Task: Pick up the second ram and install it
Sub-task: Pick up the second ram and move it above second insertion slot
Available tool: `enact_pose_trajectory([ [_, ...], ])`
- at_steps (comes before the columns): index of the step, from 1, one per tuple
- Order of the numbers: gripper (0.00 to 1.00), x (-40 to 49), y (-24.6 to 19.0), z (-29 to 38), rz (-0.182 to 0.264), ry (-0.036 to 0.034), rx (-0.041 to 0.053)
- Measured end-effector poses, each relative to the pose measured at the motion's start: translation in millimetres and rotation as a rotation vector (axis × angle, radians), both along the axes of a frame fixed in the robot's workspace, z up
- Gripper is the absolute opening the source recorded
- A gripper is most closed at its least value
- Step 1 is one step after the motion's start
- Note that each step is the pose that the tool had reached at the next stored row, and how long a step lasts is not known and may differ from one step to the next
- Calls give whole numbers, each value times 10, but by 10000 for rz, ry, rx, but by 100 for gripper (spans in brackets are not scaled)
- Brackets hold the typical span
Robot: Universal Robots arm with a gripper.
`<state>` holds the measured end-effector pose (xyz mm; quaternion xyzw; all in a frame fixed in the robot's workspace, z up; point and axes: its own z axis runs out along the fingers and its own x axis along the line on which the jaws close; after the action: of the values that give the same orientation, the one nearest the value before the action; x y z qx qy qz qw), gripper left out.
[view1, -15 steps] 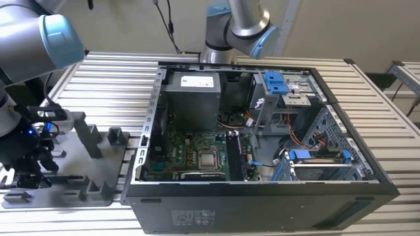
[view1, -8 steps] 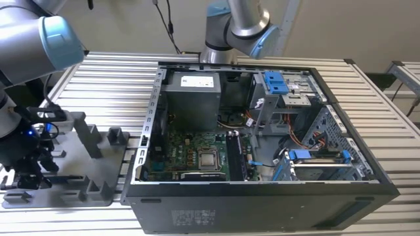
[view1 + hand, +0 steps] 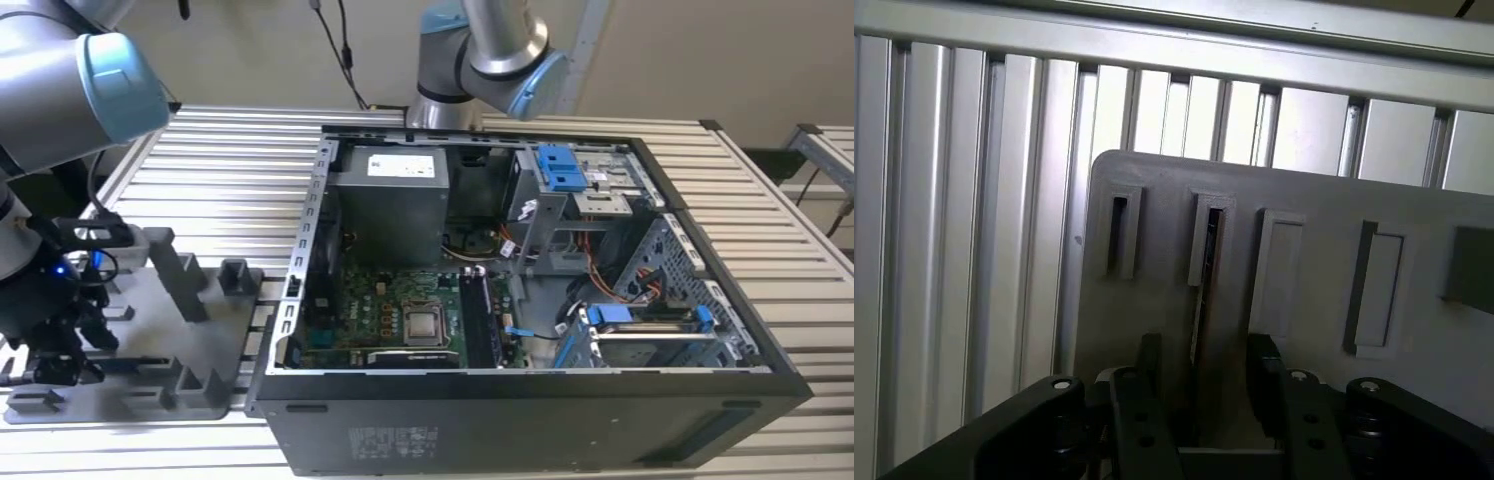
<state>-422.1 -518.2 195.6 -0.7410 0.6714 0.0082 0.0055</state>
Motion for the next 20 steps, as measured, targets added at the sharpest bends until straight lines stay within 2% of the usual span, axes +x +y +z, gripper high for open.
enact_pose_trajectory([
  [5, 46, 0, 0, 0, 1, 0, 0],
  [8, 27, 0, 0, 0, 1, 0, 0],
  [10, 27, 0, 0, 0, 2, 0, 0],
  [11, 20, -1, 0, 0, 1, 0, 0],
  [20, 18, -1, 0, 0, 3, 0, 1],
])
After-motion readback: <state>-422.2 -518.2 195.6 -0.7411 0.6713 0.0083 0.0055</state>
